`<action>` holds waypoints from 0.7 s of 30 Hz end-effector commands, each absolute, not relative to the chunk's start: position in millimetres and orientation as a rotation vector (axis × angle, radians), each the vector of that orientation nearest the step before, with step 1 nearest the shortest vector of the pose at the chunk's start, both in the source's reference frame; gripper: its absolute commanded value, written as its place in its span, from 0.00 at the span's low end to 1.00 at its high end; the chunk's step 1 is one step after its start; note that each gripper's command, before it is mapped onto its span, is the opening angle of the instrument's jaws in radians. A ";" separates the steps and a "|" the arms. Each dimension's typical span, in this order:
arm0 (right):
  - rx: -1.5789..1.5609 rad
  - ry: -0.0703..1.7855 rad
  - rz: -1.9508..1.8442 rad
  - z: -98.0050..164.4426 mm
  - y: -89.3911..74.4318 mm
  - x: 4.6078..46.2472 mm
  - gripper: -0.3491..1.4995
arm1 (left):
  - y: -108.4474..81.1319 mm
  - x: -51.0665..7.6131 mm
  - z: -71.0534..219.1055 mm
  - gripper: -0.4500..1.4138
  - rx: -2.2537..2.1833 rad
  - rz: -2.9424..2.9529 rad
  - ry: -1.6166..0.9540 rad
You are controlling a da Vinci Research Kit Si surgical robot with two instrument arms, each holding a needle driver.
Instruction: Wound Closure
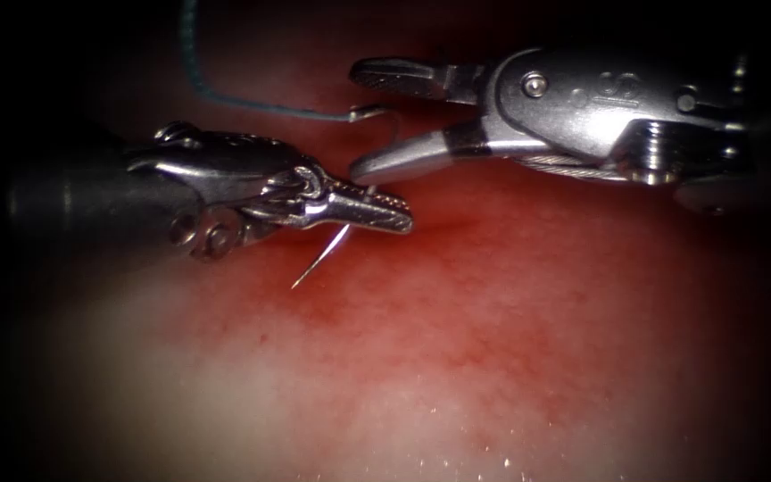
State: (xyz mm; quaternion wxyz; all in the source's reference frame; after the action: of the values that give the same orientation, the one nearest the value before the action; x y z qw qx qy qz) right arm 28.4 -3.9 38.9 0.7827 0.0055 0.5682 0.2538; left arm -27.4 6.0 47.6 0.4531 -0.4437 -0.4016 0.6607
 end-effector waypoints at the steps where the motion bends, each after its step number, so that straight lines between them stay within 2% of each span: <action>1: -0.022 1.232 0.583 39.4 -4.2 29.3 0.48 | 6.1 -27.9 48.1 0.00 -1.104 1.618 -0.974; 11: -0.211 1.188 0.702 40.0 -5.4 29.7 0.26 | 5.9 -27.4 48.0 0.00 -1.157 1.518 -0.885; 21: -0.231 1.200 0.680 40.1 -5.7 30.9 0.26 | 5.6 -27.7 47.9 0.00 -1.151 1.512 -0.872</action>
State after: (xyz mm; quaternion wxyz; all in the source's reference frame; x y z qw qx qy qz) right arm 30.0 -5.5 39.6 0.7650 -0.1077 0.5517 0.3142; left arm -27.0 5.4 47.4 0.5021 -0.4759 -0.3608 0.6254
